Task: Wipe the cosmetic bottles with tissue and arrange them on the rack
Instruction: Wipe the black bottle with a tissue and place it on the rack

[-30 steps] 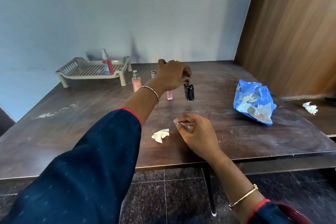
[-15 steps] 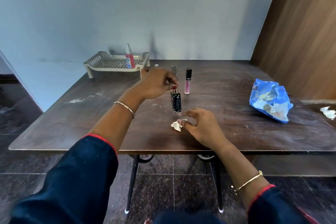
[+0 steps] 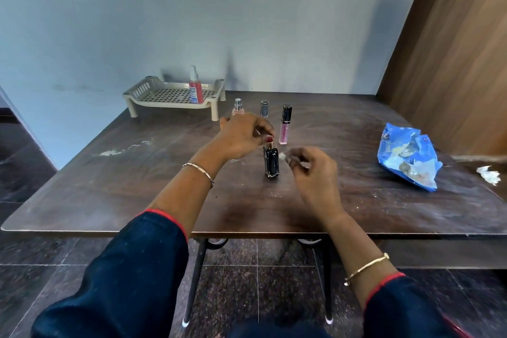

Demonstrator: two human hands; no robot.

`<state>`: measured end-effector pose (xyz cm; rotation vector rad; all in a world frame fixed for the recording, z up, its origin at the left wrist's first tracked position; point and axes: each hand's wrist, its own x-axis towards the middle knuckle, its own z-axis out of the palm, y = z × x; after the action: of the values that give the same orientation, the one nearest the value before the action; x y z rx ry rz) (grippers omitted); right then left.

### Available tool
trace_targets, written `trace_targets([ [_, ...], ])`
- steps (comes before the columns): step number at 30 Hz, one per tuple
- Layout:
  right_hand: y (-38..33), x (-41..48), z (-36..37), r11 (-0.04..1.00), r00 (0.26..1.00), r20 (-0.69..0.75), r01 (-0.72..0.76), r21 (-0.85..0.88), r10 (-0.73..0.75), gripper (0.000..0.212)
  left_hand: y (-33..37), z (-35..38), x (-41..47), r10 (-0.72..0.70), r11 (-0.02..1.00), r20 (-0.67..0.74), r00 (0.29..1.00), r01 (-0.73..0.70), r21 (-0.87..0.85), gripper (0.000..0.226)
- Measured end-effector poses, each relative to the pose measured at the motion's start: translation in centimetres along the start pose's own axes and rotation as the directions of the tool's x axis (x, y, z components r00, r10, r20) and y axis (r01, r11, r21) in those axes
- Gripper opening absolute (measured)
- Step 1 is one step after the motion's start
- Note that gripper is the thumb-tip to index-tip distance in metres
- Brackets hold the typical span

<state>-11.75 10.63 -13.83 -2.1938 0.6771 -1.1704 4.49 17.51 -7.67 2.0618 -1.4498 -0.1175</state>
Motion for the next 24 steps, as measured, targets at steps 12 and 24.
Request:
trace_targets([
  [12,0.4,1.7,0.4,0.941,0.981,0.075,0.195,-0.277,-0.182,0.010,1.5,2.3,1.0,-0.050,0.952,-0.048,0.998,0.033,-0.305,0.017],
  [24,1.6,2.8,-0.5,0.889,0.926,0.285,0.334,-0.314,-0.247,0.009,1.4,2.5,2.6,-0.058,0.967,-0.014,0.998,0.053,-0.249,0.019],
])
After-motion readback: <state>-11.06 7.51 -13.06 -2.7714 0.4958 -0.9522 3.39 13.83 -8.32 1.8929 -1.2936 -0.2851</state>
